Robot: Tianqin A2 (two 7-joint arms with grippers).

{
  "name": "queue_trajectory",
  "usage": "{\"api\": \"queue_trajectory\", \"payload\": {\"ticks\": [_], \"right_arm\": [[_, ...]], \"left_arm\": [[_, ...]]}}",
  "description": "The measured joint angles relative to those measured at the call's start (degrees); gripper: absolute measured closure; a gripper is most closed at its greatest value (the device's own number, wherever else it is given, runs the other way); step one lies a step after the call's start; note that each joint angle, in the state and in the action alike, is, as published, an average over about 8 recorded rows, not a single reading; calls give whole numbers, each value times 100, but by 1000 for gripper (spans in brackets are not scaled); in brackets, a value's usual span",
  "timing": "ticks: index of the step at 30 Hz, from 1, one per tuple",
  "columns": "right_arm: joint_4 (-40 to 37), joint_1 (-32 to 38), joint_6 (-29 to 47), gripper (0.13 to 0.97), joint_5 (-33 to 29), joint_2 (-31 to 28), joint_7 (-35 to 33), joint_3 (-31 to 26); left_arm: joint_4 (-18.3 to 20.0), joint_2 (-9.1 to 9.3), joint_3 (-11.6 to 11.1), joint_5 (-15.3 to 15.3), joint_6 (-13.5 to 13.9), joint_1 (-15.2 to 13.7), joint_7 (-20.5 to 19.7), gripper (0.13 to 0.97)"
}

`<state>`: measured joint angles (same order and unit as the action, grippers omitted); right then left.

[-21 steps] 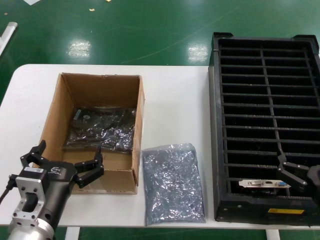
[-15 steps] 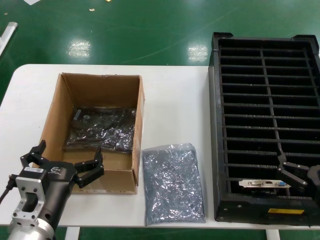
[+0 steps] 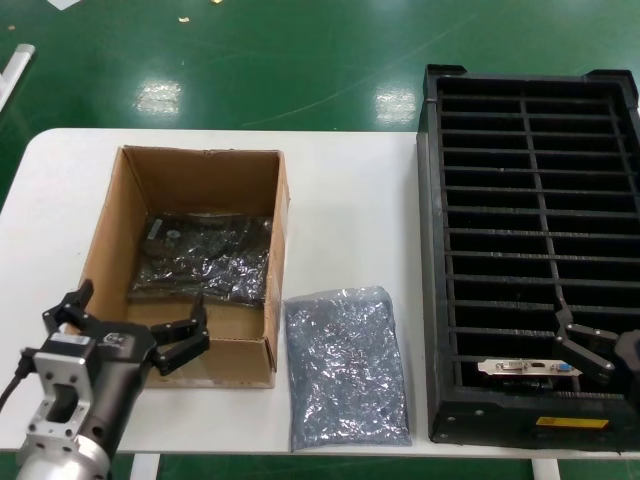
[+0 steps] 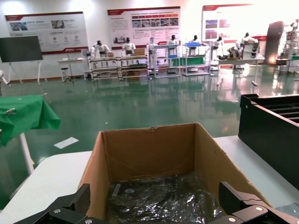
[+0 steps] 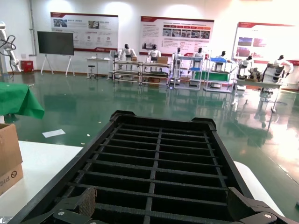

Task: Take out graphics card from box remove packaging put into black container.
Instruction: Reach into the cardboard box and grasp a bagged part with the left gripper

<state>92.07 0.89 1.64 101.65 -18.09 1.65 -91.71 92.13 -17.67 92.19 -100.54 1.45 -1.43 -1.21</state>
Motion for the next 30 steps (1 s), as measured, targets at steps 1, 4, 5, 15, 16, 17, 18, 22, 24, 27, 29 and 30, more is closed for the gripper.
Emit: {"api": "queue_trajectory", "payload": {"ticks": [1,4,5,15,16,17,18,22,24,27,29,30], "right_arm": [[0,0,0,129,0,0,0,0],[0,0,0,129,0,0,0,0],[0,0,0,129,0,0,0,0],[0,0,0,129,0,0,0,0],[0,0,0,129,0,0,0,0],[0,0,0,129,0,0,0,0],[0,0,0,129,0,0,0,0],[0,0,0,129,0,0,0,0],[0,0,0,129,0,0,0,0],[0,0,0,129,0,0,0,0],[0,0,0,129,0,0,0,0],[0,0,0,129,0,0,0,0]], "left_arm": [[2,-18,21,26,3,-19,46,132],[-30,-114,113,211,29,-154,343,132],[-74,-162,157,317,49,-246,493,132],[-1510,-375,94,2216,1284,-2184,1798,132],[-1718,-370,76,2456,1495,-2425,1839,132],[-1937,-366,74,2701,1710,-2669,1863,132],[-2161,-366,95,2943,1921,-2912,1863,132],[-3102,-407,462,3909,2747,-3875,1626,132],[-3530,-446,760,4330,3082,-4286,1420,132],[-4167,-473,1252,4911,3451,-4832,1109,132],[-4597,-449,1531,5215,3578,-5144,992,132],[-4819,-424,1653,5337,3608,-5289,961,132]]}}
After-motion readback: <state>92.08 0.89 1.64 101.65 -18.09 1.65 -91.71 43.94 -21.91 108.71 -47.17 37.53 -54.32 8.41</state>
